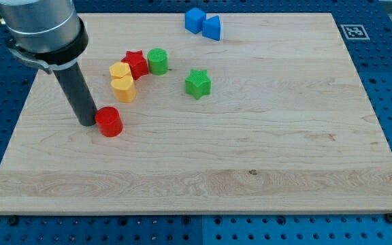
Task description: Place the red circle at the bottom left side of the green star
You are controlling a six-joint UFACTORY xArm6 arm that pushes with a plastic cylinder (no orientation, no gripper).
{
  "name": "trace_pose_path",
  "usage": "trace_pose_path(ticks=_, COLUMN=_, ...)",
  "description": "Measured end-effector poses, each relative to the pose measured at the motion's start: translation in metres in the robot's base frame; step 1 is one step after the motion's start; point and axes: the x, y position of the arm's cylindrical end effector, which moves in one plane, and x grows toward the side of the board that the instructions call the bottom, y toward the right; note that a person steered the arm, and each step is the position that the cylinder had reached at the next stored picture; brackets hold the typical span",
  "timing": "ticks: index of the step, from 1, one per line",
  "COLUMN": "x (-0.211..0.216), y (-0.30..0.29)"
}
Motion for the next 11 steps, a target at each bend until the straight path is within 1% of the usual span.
trace_pose_path(ticks=1, x=0.017, y=0.000)
trace_pose_path(ticks=2, x=0.024, y=0.000)
trace_pose_path(ticks=6, x=0.020, y=-0.006)
trace_pose_path(ticks=7, x=0.017, y=0.000)
trace_pose_path(ticks=8, x=0.007, y=0.026)
trace_pose_path(ticks=11, x=0.006, y=0.104)
